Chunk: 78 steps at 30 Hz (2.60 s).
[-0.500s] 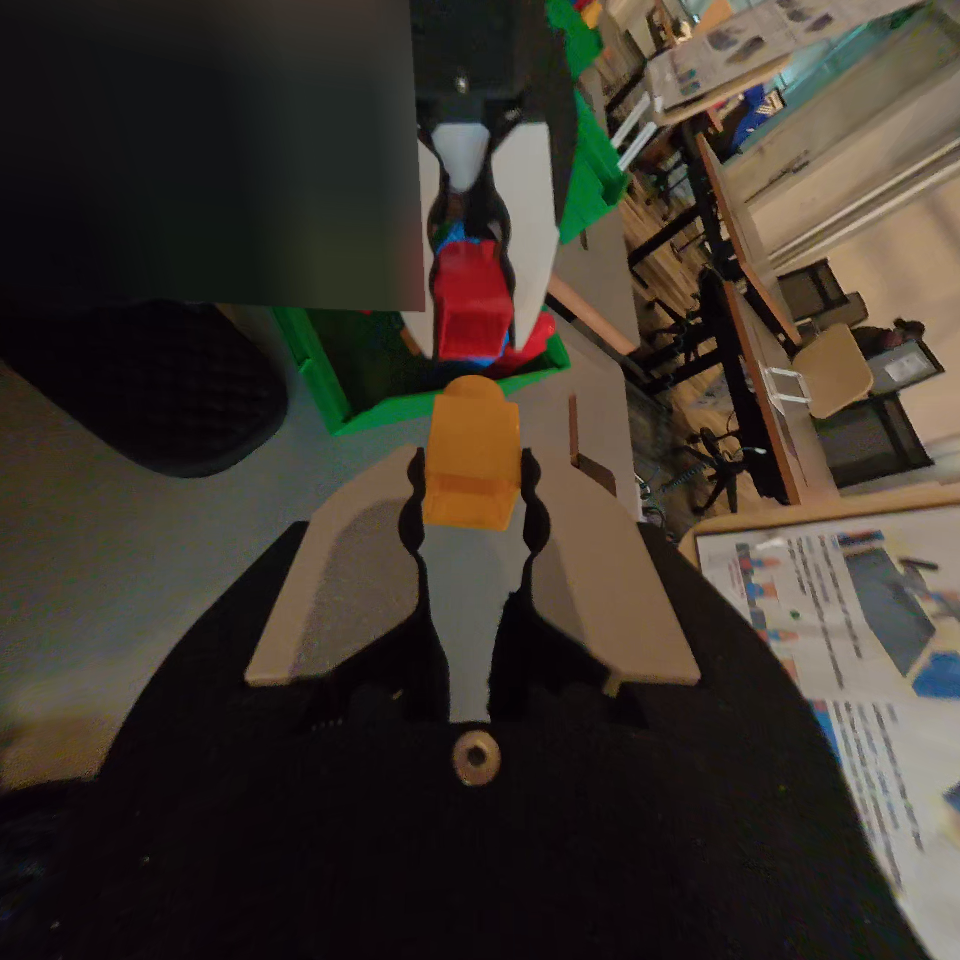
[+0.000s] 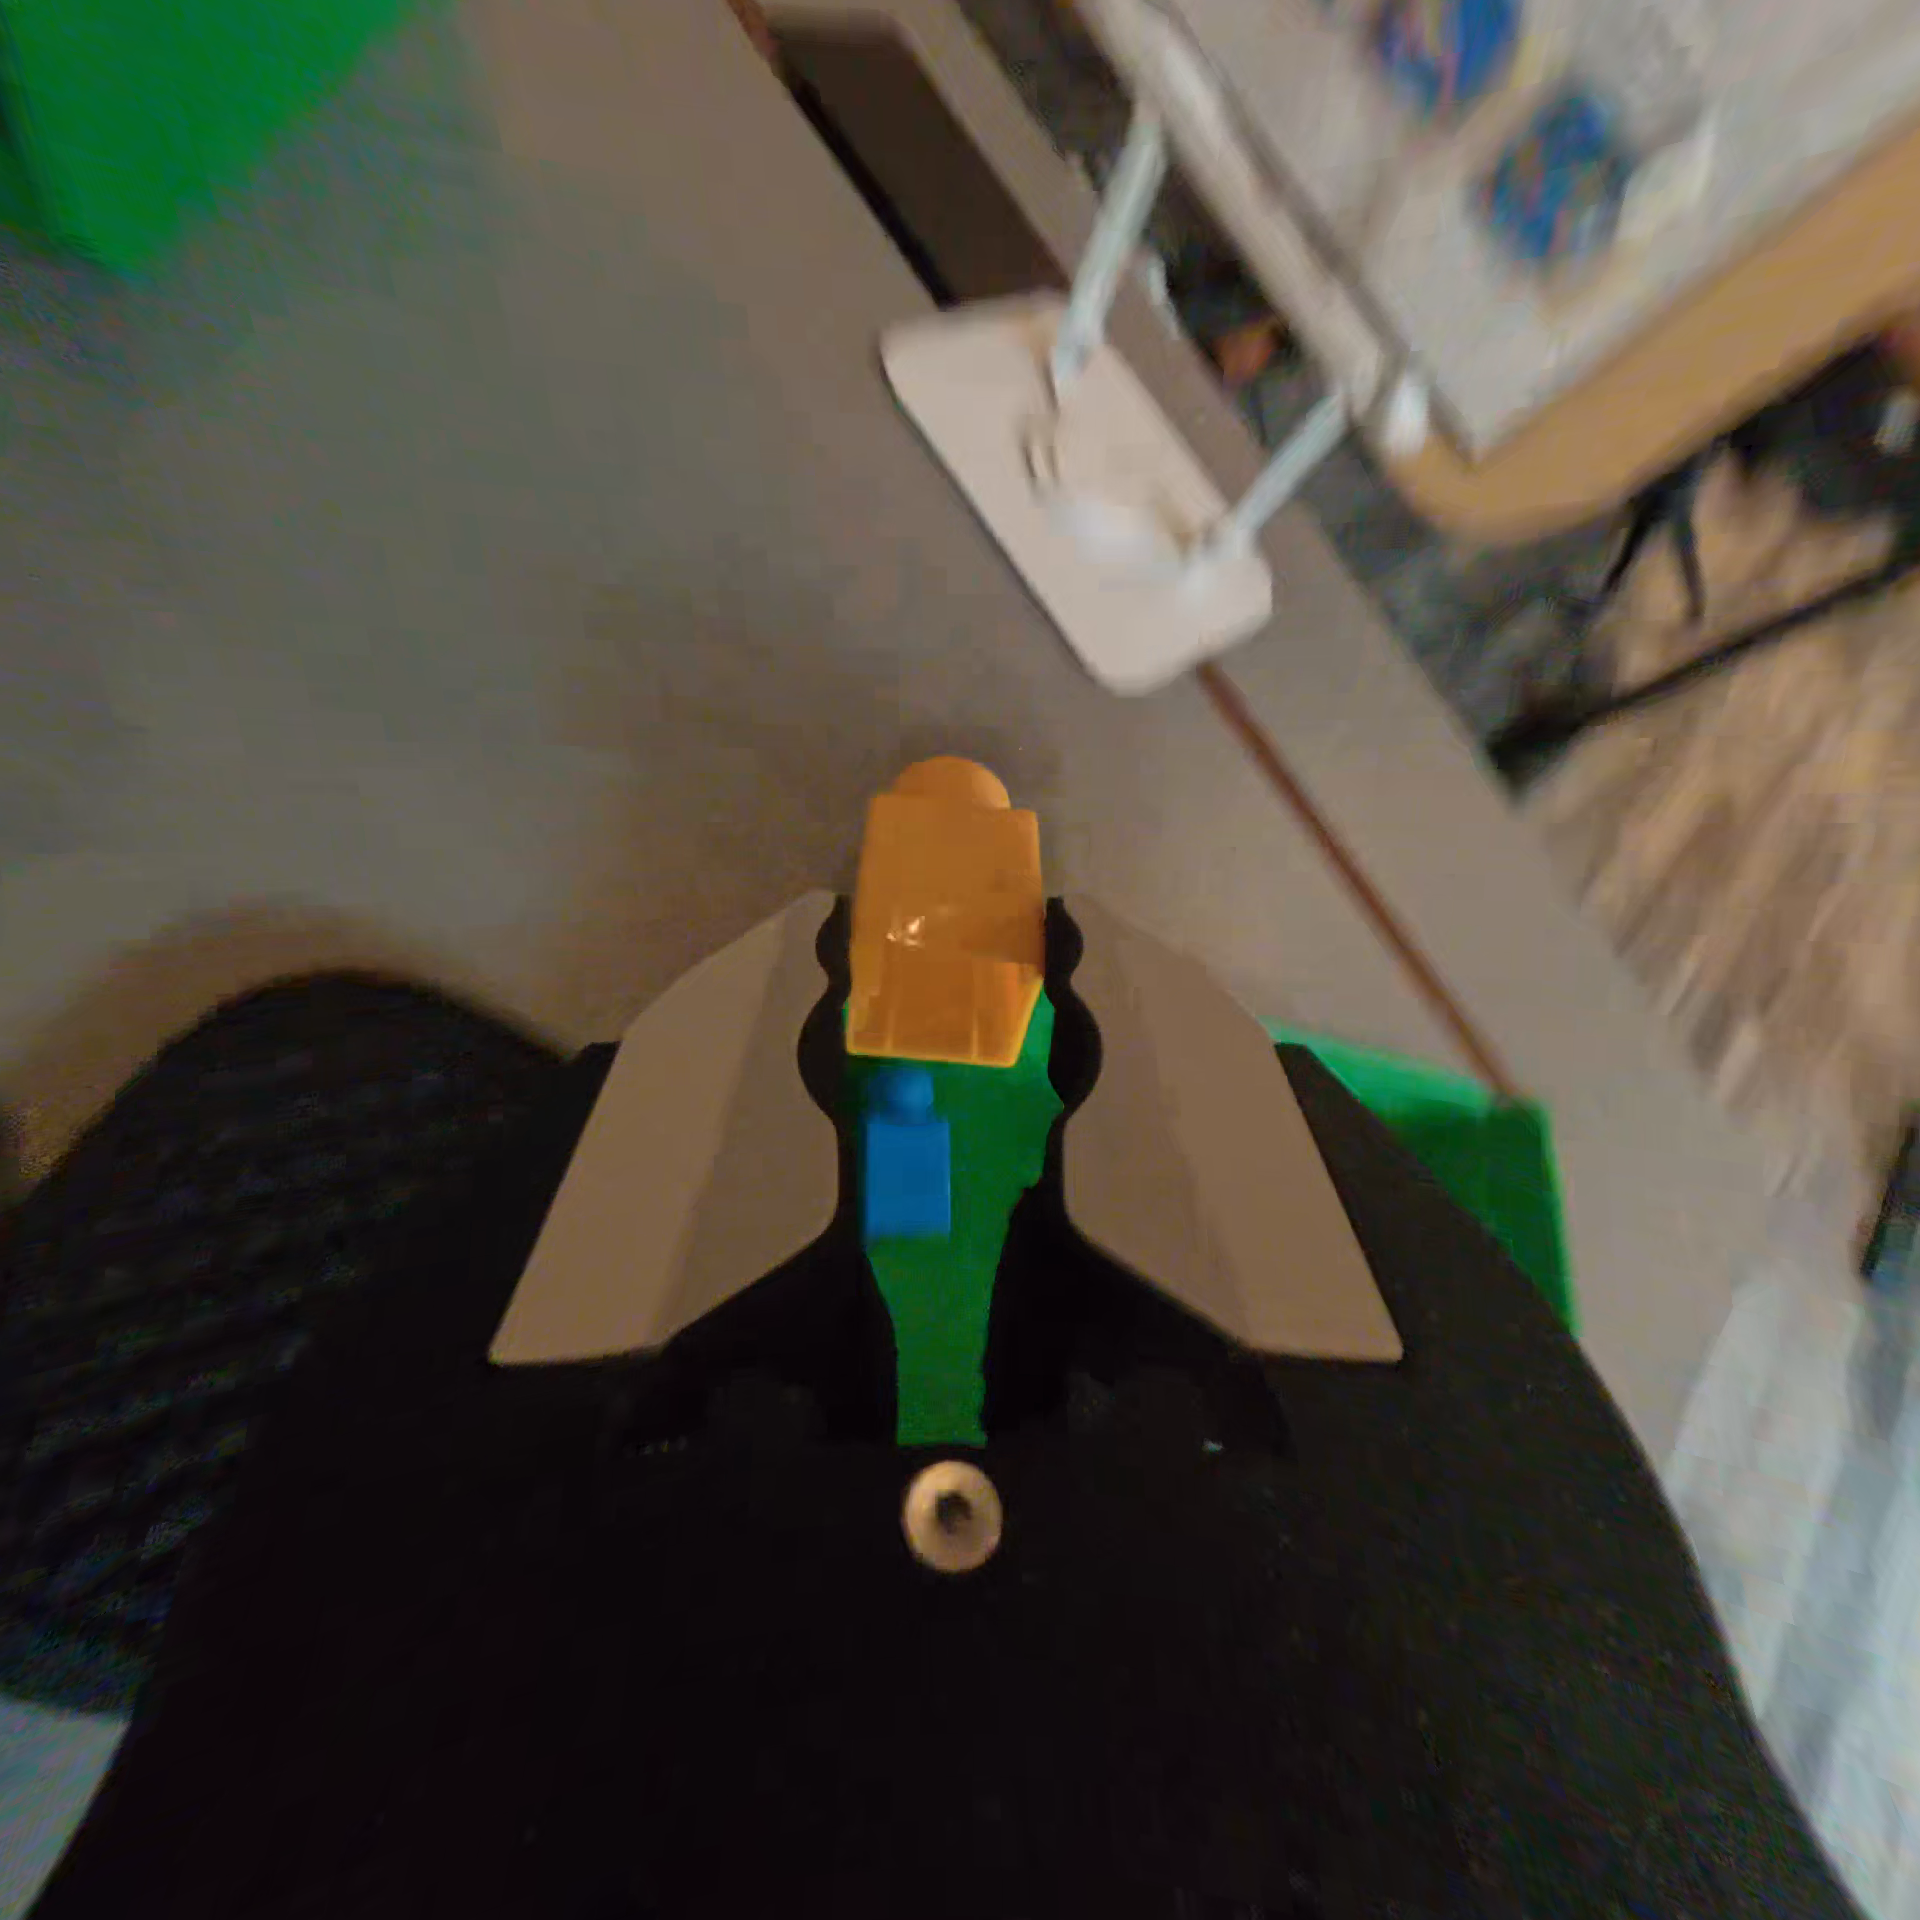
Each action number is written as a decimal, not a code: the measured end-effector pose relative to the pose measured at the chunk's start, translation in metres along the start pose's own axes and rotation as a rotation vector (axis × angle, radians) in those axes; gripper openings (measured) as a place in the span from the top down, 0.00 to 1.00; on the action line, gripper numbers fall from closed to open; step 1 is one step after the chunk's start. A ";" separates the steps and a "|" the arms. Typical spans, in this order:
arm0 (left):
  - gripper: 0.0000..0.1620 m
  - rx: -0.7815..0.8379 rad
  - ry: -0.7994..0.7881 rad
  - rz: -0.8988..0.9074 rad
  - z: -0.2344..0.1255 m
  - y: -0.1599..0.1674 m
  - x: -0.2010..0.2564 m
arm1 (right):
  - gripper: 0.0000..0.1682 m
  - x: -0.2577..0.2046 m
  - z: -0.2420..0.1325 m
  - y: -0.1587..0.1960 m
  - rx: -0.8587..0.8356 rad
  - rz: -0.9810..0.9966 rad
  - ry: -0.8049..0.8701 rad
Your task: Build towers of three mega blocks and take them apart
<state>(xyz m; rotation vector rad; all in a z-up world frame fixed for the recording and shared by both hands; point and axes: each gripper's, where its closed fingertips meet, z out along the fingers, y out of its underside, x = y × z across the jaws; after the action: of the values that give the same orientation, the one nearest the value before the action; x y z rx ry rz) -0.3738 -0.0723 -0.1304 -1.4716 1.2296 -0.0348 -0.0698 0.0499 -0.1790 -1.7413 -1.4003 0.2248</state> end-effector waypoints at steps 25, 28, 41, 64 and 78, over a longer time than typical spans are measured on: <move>0.76 -0.033 0.052 0.028 0.015 -0.003 0.009 | 0.79 0.032 0.079 0.160 -0.356 0.439 0.059; 0.76 -0.029 0.052 0.028 0.015 -0.003 0.009 | 0.79 0.031 0.079 0.170 -0.413 0.436 0.069; 0.76 -0.025 0.038 0.017 0.012 -0.001 0.007 | 0.68 0.056 0.043 0.140 -0.352 0.460 0.237; 0.76 0.007 0.104 0.046 0.023 -0.014 0.018 | 0.71 -0.192 0.060 -0.230 0.553 -0.456 -0.380; 0.76 0.051 0.156 0.079 0.025 -0.024 0.028 | 0.81 -0.200 0.059 -0.237 0.597 -0.497 -0.443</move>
<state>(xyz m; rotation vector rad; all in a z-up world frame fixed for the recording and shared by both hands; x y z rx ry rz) -0.3300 -0.0788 -0.1377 -1.3957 1.4022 -0.1282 -0.3436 -0.0949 -0.1194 -0.8508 -1.7984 0.7019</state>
